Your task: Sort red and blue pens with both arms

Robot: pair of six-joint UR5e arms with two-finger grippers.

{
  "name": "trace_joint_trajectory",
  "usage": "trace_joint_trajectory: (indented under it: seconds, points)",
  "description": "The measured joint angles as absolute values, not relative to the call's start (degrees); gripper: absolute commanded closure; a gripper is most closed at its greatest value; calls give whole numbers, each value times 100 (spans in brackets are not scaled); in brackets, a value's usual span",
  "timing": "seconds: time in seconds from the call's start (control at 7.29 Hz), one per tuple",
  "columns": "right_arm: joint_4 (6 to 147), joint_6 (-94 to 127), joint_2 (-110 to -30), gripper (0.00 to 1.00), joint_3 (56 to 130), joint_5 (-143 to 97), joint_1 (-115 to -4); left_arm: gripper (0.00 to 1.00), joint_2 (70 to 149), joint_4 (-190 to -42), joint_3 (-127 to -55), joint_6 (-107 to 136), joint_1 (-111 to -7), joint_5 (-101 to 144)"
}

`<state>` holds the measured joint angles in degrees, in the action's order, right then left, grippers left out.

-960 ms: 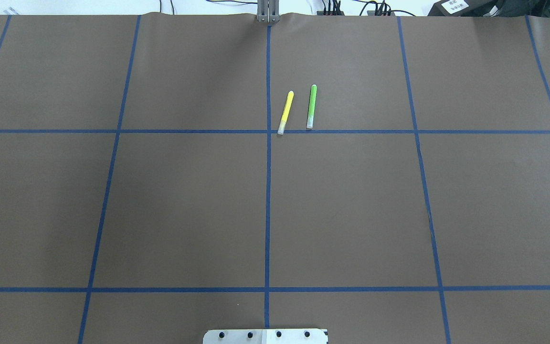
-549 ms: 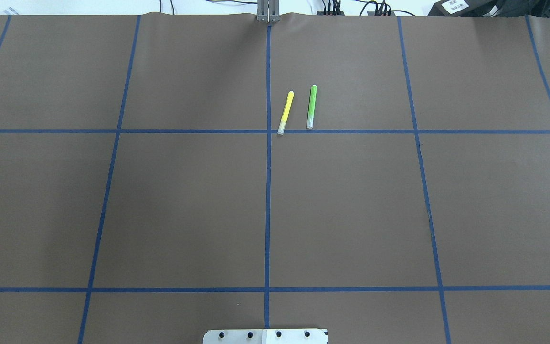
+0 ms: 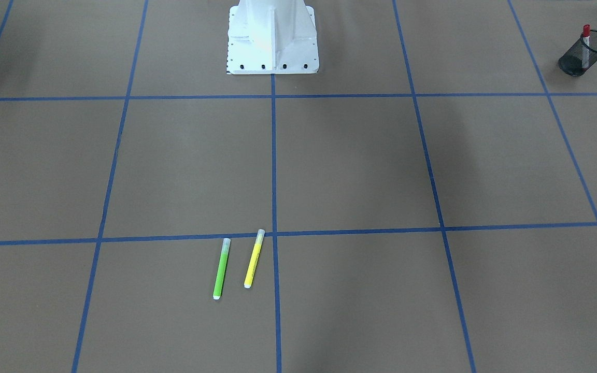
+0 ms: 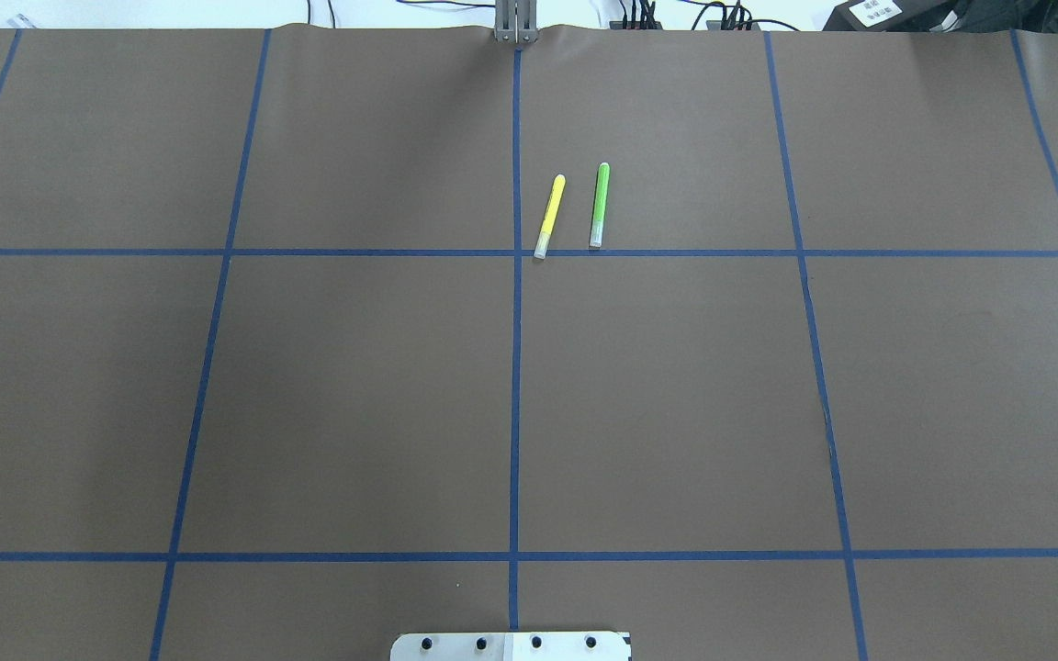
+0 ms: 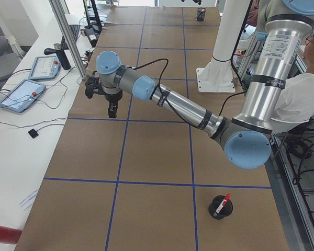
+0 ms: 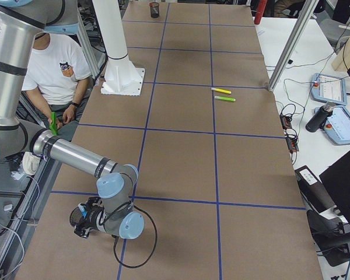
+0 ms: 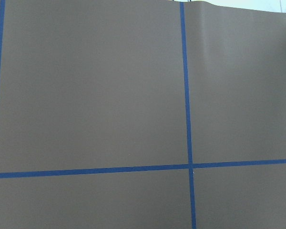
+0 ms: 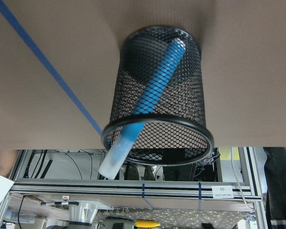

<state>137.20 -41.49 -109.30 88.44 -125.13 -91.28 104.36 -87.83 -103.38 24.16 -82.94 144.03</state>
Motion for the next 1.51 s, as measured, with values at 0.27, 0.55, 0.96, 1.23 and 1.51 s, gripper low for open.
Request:
trace_joint_trajectory:
  seconds: [0.27,0.55,0.96,1.23,1.51]
  points:
    - [12542,-4028,-10843,0,8858,-13176,-9131,0,10314,-8793,-10327,2404,-8283,14380]
    - [11583,-3252,-10457,0,8920,-13508,-9132,0,10123,-8793,-10325,2363,-8280,14358]
    - [10506,-1912,-9485,0,8955,-13620,-9132,0,9738,-8800,-10309,2326,-8292,14140]
    - [9547,-601,-9074,0,9036,-13629,-9056,0,9558,-8803,-10358,2154,-8296,13536]
    - [8604,685,-8896,0,9333,-13583,-8699,0,9261,-8810,-10431,1459,-8308,13276]
